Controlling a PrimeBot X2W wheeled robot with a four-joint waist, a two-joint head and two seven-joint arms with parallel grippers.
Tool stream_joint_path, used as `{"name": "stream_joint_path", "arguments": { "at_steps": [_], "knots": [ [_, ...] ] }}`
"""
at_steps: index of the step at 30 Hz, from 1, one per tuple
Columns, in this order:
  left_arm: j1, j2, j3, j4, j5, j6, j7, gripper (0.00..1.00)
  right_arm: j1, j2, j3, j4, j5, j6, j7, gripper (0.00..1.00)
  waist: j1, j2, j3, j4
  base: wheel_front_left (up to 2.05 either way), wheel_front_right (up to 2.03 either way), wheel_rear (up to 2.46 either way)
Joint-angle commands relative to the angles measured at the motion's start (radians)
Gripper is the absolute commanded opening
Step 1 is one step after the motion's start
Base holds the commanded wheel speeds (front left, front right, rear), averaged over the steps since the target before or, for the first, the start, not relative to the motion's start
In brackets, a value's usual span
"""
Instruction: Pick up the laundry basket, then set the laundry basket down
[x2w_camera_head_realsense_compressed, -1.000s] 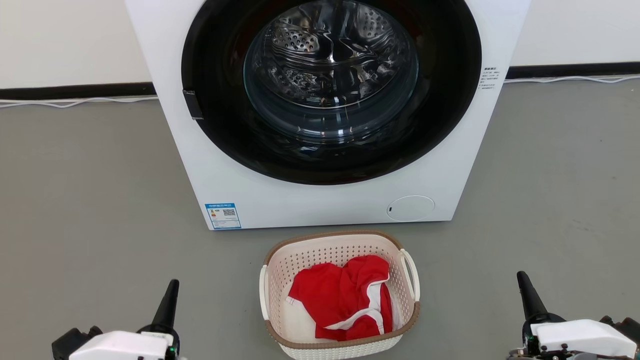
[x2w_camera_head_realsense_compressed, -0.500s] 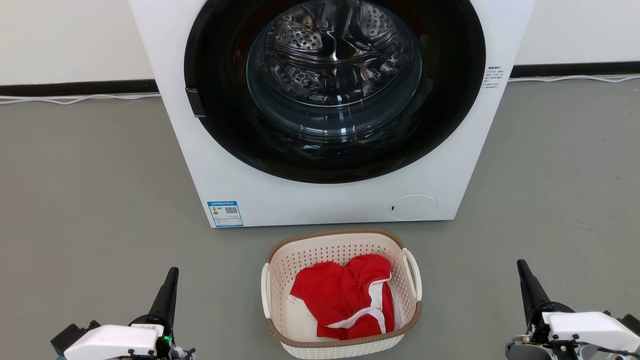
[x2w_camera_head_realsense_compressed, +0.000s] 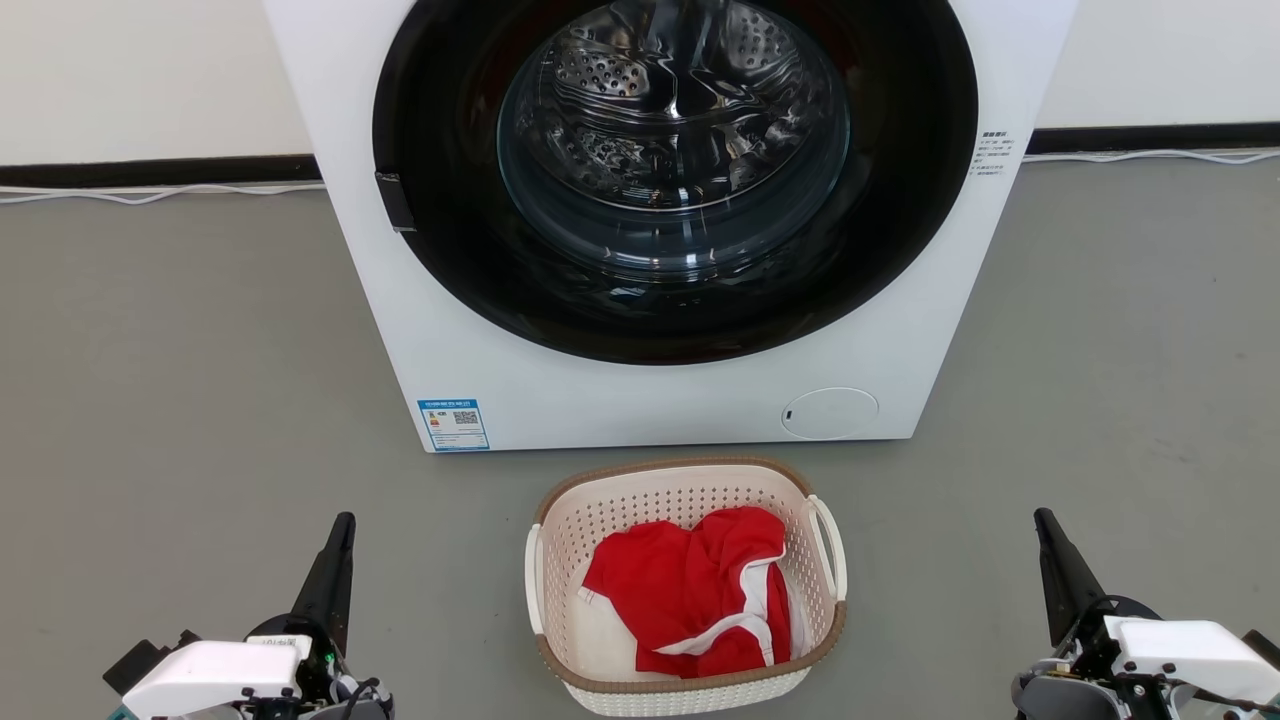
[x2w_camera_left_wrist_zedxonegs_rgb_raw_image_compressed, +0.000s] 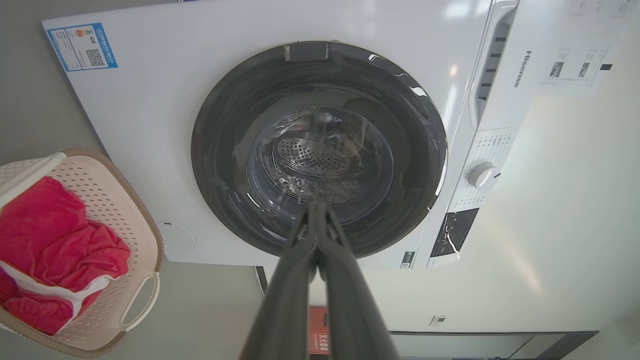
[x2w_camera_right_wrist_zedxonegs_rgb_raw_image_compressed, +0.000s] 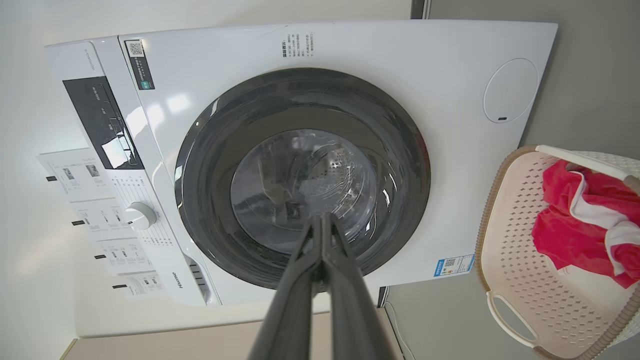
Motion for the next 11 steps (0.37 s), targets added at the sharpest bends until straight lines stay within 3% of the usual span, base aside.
{"name": "stream_joint_path", "arguments": {
  "at_steps": [1, 11],
  "knots": [
    [-0.055, 0.010, 0.031, -0.028, -0.004, -0.008, 0.004, 0.00, -0.059, -0.010, 0.018, -0.031, 0.007, 0.007, 0.007, 0.00, 0.0000, -0.0001, 0.000, 0.000, 0.00, 0.00, 0.00],
    [-0.055, 0.010, 0.031, -0.028, -0.004, -0.008, 0.003, 0.00, -0.059, -0.010, 0.018, -0.031, 0.007, 0.007, 0.007, 0.00, 0.0000, -0.0001, 0.000, 0.000, 0.00, 0.00, 0.00]
  ]
}}
